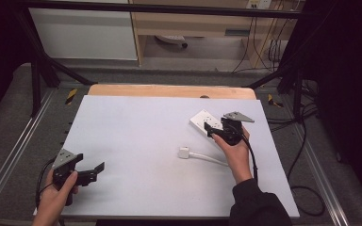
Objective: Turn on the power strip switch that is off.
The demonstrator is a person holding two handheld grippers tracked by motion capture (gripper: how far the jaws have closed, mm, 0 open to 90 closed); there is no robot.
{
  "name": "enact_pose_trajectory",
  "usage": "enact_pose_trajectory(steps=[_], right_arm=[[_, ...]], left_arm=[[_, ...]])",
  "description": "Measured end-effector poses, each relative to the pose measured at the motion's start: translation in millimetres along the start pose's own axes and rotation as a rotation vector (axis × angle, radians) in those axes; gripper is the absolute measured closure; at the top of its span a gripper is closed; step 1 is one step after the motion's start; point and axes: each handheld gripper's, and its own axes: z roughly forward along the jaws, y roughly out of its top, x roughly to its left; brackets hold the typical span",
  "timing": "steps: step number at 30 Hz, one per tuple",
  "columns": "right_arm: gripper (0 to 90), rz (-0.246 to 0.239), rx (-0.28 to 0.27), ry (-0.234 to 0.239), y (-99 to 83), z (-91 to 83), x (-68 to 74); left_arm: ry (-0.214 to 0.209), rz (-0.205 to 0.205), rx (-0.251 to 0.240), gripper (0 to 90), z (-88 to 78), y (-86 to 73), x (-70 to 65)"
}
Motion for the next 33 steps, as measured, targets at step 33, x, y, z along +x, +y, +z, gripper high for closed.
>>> enact_pose_trajectory(steps=[33], right_arm=[[4.9,-0.068,-0.103,0.010,-6.4,-62.1,6.1]], left_arm=[[-0.033,0.018,-0.008,6.4,-5.7,1.1,-3.3]])
